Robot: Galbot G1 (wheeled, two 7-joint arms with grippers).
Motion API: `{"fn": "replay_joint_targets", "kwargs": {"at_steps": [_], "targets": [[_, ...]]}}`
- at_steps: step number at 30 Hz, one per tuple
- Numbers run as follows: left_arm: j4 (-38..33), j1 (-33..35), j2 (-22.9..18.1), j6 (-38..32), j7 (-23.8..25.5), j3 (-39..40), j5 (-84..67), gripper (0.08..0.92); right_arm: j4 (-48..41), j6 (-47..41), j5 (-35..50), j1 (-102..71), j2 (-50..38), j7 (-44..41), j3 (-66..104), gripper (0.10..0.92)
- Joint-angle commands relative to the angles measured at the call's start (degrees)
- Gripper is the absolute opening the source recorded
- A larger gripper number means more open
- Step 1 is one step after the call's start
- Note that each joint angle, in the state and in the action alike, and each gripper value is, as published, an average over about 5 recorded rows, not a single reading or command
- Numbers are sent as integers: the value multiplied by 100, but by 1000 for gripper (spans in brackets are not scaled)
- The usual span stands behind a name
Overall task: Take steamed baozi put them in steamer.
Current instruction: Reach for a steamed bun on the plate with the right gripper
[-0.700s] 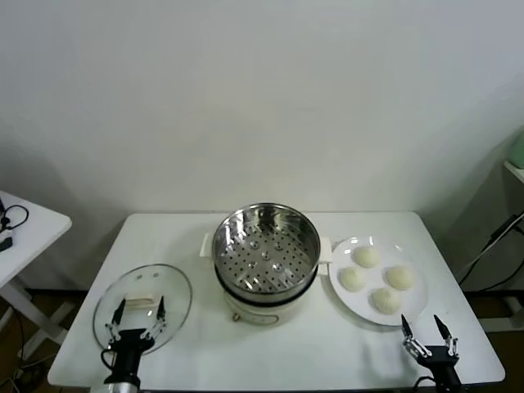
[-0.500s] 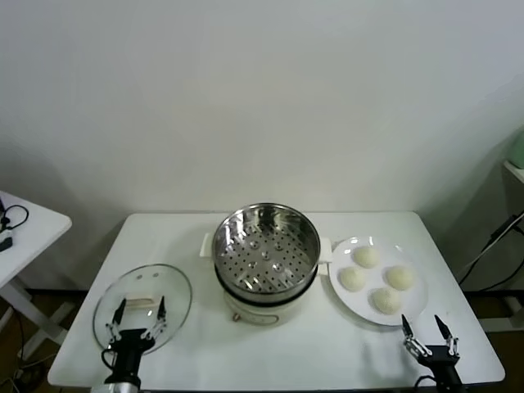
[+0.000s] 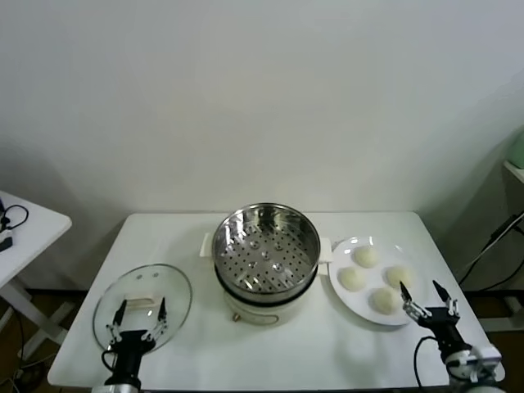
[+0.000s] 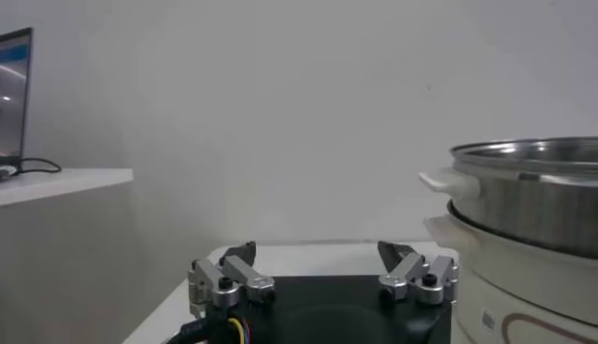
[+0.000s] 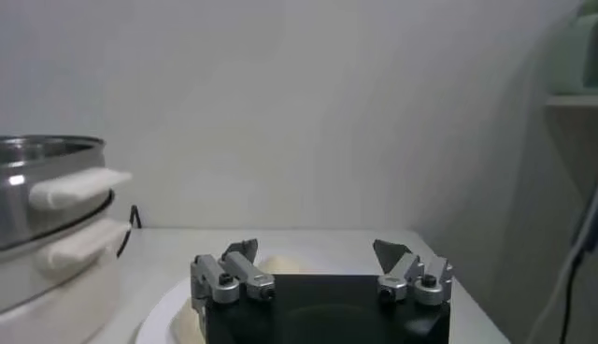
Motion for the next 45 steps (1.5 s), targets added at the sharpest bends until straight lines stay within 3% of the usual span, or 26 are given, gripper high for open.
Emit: {"fn": "replay_joint_targets", "kwargs": {"at_steps": [1, 11, 20, 35, 45], "targets": [[9, 22, -281, -19, 4, -1, 34, 823, -41, -1477, 110, 1498, -1084, -464, -246, 823], [15, 14, -281, -23, 27, -3, 53, 823, -1242, -2019, -835, 3159, -2432, -2130, -1549, 823], [137, -74, -281, -39, 64, 30, 82, 823, -2213, -1307, -2241, 5080, -3281, -4035, -3711, 823], [63, -28, -281, -97, 77, 209, 314, 823, -4335, -21, -2444, 9679, -2267, -5907, -8758, 823], [95, -90, -281, -109, 78, 158, 319, 823, -5456, 288, -2318, 10879, -1439, -6364, -10232, 823]]}}
